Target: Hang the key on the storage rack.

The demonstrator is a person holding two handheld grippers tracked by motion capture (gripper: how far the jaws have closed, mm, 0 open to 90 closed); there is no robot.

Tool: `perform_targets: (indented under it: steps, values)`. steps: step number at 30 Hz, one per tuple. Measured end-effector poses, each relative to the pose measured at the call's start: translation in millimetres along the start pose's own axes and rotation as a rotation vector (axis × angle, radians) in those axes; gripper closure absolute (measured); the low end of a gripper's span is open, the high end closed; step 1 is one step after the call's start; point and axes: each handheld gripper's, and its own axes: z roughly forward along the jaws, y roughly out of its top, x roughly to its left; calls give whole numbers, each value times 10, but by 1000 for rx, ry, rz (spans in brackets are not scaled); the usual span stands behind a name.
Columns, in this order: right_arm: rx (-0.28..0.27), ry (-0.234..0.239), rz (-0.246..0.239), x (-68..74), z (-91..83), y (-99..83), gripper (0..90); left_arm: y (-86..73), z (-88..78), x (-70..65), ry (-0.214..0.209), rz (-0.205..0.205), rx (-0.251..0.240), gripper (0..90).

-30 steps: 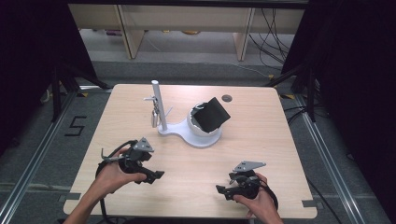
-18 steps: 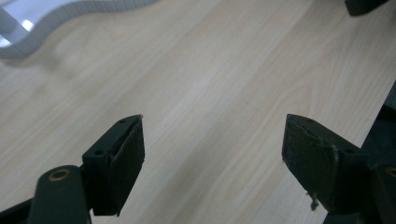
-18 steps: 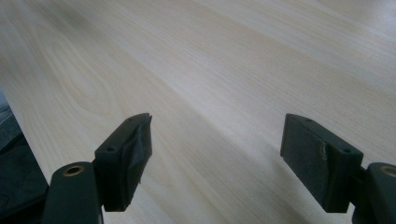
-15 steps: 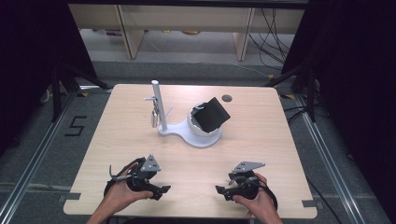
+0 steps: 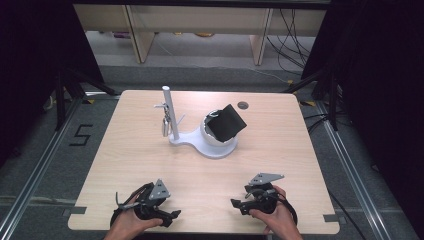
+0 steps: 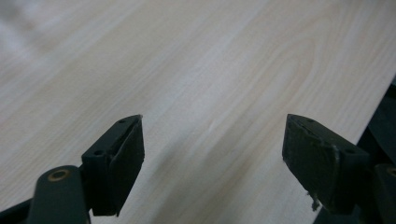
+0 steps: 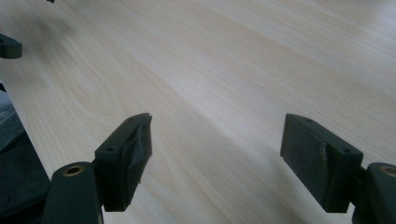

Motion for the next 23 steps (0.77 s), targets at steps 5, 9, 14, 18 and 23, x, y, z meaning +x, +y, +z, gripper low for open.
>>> perform_targets:
  steps: [5, 9, 14, 18, 23]
  values:
    - [-3, 1, -11, 9, 7, 3, 257, -97, 4, -30, 10, -35, -6, 193]
    - [2, 3, -12, 11, 5, 1, 257, -152, 10, -72, 1, -22, 3, 193]
    - [2, 2, -14, 18, 9, -3, 257, -208, 42, -97, -18, -37, 10, 193]
    - [-20, 4, -12, 31, 28, -2, 257, -224, 45, -99, -9, -38, 13, 193]
    - [-4, 5, -18, 28, 17, 3, 257, -235, 65, -109, -19, -38, 15, 193]
